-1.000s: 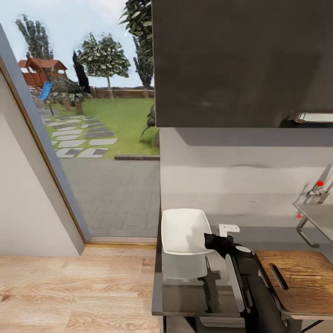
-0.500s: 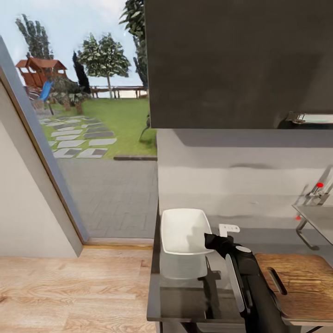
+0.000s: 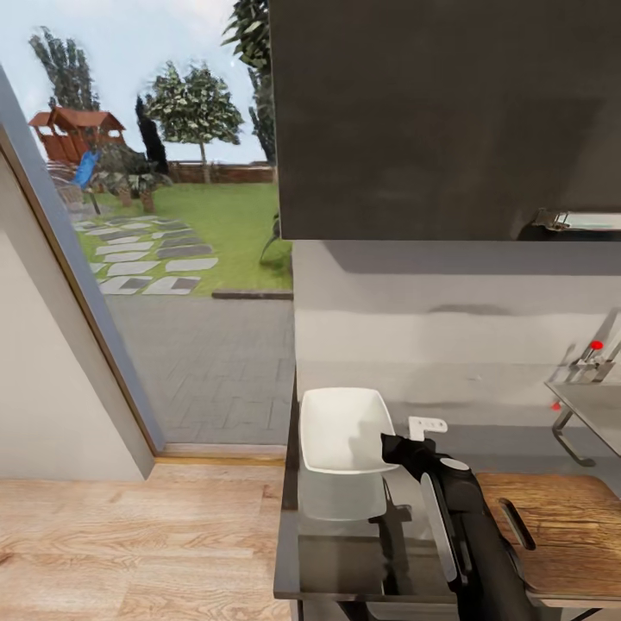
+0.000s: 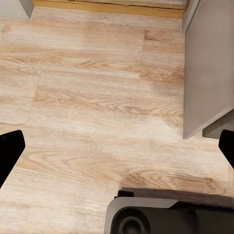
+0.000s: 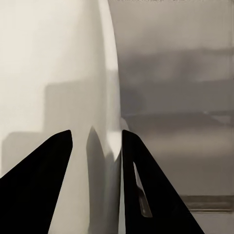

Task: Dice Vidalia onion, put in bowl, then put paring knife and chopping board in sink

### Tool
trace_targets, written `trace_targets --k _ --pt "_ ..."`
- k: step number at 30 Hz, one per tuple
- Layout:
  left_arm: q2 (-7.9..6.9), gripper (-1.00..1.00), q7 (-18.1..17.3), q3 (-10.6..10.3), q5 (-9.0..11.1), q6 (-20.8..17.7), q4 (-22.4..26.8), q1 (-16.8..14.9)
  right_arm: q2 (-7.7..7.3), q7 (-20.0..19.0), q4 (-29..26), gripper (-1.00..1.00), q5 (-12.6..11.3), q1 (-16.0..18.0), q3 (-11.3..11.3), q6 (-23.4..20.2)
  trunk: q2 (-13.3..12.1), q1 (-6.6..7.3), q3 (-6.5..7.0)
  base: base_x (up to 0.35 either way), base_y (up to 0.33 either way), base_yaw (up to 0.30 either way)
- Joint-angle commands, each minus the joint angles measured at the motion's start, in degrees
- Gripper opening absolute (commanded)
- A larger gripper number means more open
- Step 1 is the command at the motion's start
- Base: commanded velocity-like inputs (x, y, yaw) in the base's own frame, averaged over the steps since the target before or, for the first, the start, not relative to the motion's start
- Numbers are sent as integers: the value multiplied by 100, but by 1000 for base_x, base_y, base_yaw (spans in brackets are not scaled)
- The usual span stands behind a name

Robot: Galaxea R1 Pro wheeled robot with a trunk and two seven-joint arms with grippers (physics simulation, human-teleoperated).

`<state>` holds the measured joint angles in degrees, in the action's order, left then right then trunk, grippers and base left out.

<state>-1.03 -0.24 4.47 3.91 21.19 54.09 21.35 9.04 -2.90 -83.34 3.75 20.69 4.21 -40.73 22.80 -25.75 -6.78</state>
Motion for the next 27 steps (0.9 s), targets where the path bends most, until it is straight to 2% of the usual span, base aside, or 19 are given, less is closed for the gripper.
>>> trace_targets --k 1,14,22,27 --pt "-2 100 -3 -7 40 8 5 0 5 -31 -11 -100 30 5 10 -30 12 -4 -11 0 0 0" --pt "-2 100 -2 -7 40 8 5 0 1 -35 -24 -100 29 3 13 -59 12 -4 -11 0 0 0" --pt "-2 100 -3 -7 41 8 5 0 9 -35 -24 -100 29 5 10 -395 12 -4 -11 0 0 0" --pt "-2 100 -3 -7 44 8 5 0 17 -35 -18 -100 36 5 9 -431 12 -4 -11 0 0 0"
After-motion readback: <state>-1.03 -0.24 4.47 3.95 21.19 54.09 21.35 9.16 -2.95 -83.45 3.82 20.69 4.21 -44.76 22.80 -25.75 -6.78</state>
